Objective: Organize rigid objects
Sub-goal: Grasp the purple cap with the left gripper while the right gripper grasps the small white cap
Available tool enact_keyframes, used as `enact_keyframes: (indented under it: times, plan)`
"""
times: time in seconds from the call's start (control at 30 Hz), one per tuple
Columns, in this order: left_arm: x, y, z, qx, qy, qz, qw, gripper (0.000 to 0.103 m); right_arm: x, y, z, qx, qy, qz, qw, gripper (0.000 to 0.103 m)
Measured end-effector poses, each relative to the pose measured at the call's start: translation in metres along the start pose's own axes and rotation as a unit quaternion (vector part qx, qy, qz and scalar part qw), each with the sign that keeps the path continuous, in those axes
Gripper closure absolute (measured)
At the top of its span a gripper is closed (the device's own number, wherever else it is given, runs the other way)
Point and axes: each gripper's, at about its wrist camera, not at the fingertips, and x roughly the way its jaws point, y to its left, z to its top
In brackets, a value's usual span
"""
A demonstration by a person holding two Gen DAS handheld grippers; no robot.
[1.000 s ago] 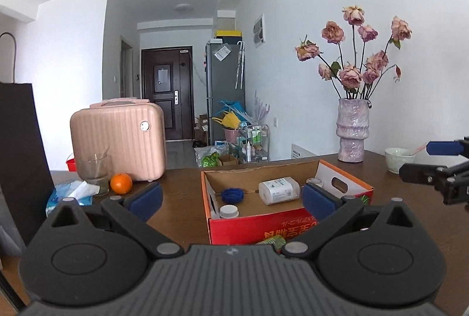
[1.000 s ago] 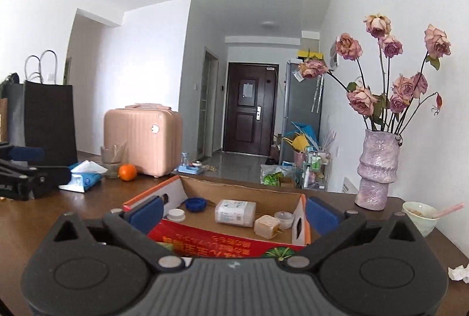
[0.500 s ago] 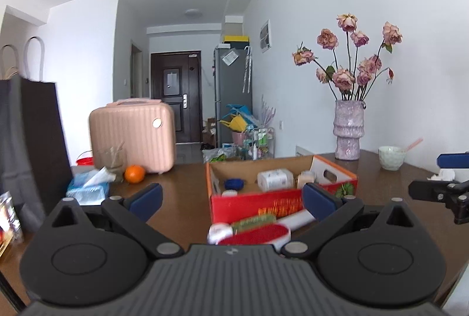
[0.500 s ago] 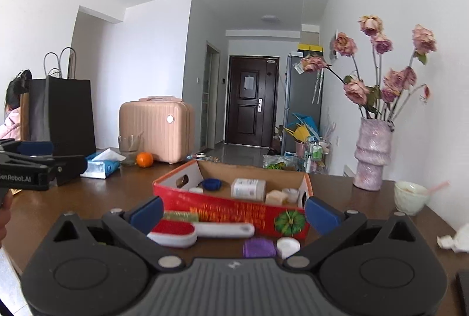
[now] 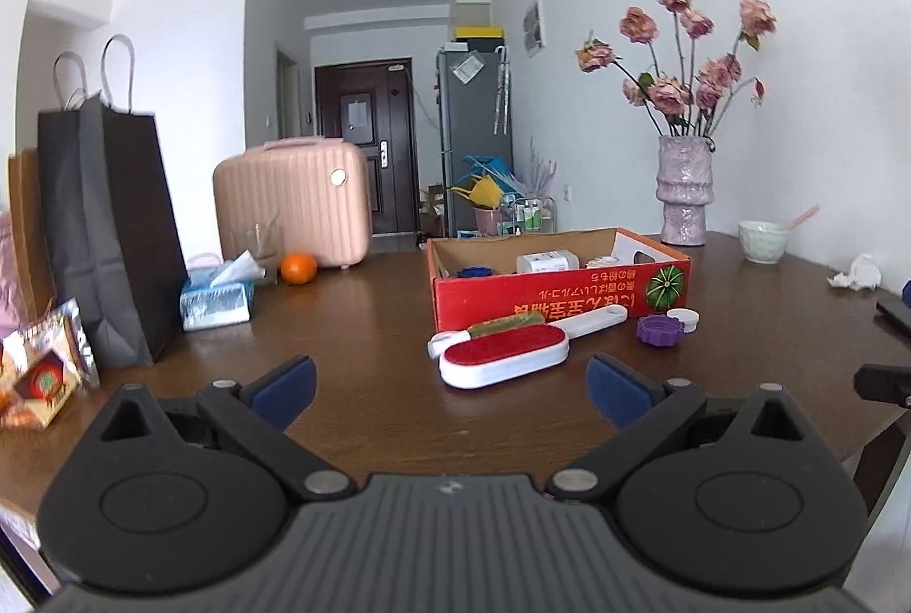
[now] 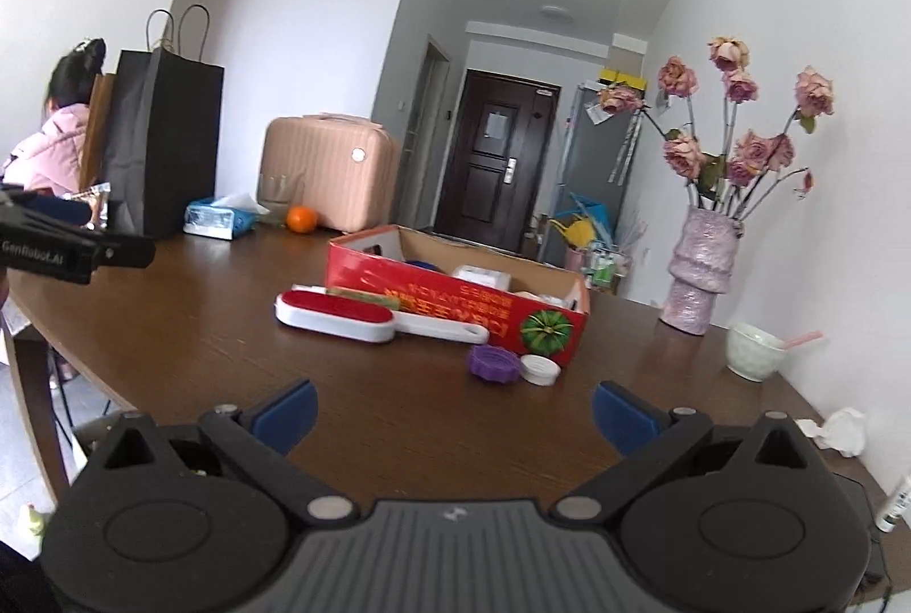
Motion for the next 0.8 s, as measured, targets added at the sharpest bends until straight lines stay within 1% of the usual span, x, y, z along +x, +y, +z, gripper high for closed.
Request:
enact_keyframes:
  times: [0.1,0.23,0.27,0.3,0.4,0.53,0.6,0.67,0.73,0.8]
  plan:
    - [0.005,-0.008,0.005,0.005,-0.002,-0.015,0.9999,0.0,-0.001,-0.006,-0.001,0.018,0.002,0.001,1.0,0.0]
    - [0.026,-0.022,0.005,0.013,0.016,-0.039,0.999,0.0,0.014,-0.015,0.0,0.023,0.01,0.0,1.0,0.0]
    - [0.034,-0.024,0.004,0.014,0.022,-0.049,0.9984,0.0,0.028,-0.023,0.001,0.032,0.018,-0.004,0.999,0.0]
    - [0.043,-0.027,0.003,0.014,0.032,-0.063,0.9974,0.0,0.028,-0.023,0.001,0.032,0.018,-0.004,0.999,0.0]
    - [0.075,-0.037,0.002,0.011,0.063,-0.089,0.994,0.0,0.053,-0.039,0.001,0.06,0.033,-0.005,0.998,0.0]
    - [0.118,-0.062,0.013,0.023,0.067,-0.115,0.9908,0.0,0.096,-0.071,0.003,0.108,0.05,-0.007,0.993,0.0]
    - [0.144,-0.078,0.02,0.026,0.071,-0.144,0.9866,0.0,0.12,-0.089,0.007,0.131,0.058,-0.023,0.989,0.001]
    - [0.176,-0.099,0.024,0.031,0.094,-0.179,0.9789,0.001,0.141,-0.107,0.012,0.149,0.063,-0.033,0.986,0.002]
    - [0.207,-0.12,0.025,0.033,0.115,-0.187,0.975,0.006,0.162,-0.126,0.017,0.155,0.067,-0.04,0.985,0.003]
    - [0.234,-0.138,0.026,0.04,0.126,-0.198,0.9711,0.01,0.177,-0.139,0.022,0.153,0.069,-0.05,0.985,0.003]
